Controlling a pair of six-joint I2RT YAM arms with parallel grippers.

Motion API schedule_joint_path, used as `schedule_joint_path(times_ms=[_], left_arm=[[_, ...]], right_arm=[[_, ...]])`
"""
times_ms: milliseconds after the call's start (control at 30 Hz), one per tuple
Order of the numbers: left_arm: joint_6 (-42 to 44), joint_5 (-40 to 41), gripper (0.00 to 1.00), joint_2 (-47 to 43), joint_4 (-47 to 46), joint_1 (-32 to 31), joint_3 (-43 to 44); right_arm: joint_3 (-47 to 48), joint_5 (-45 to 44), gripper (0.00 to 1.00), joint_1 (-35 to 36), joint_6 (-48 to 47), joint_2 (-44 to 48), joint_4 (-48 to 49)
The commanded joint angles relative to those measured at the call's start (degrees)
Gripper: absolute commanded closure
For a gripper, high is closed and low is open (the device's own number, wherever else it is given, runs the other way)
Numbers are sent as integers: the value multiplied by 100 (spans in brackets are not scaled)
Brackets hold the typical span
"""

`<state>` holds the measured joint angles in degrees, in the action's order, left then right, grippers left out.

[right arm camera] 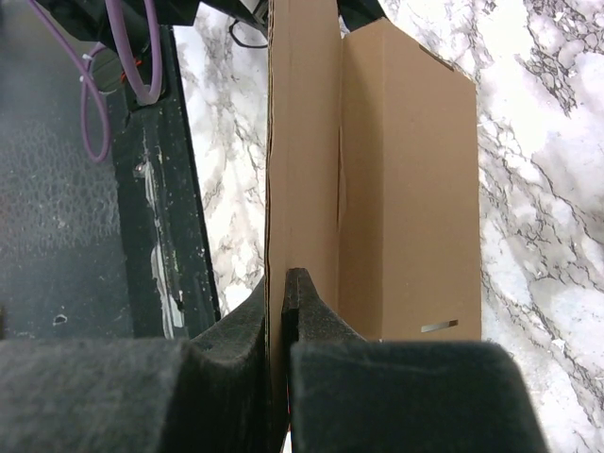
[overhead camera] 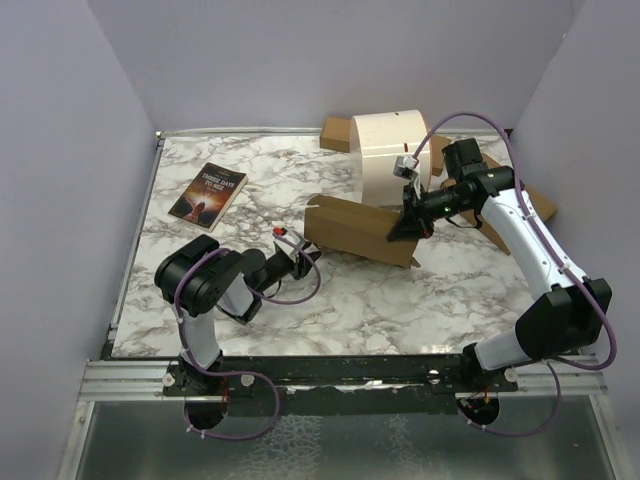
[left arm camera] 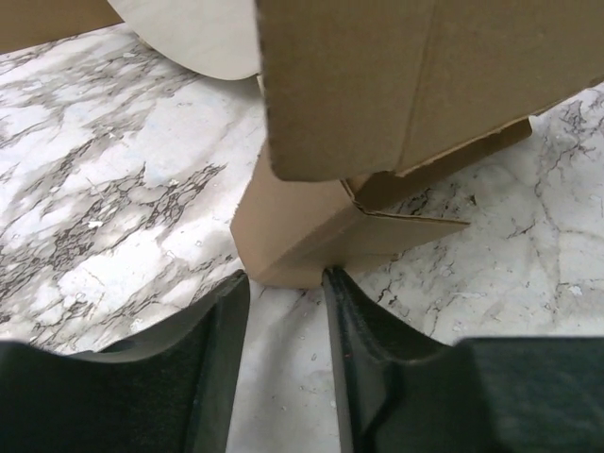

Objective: Fold the paper box

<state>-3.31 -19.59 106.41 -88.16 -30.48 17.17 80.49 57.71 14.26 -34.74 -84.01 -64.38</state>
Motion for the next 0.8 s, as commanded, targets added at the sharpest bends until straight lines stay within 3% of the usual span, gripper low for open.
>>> schedule_joint_path(times_ms=[0,267,433,767], left_arm=[[137,274,54,-77,-1397,25,-49],[334,432,50,-200,-1397,107,-135],[435,387,39,-205,-1397,159,-92],[271,-475,36,52,-1393,498,339]], right_arm=[[-32,196,99,42,38,-54,49],[-2,205,99,42,45,-76,36],[2,213,99,42,46,-125,42],[316,143,99,12,138,-394,62]])
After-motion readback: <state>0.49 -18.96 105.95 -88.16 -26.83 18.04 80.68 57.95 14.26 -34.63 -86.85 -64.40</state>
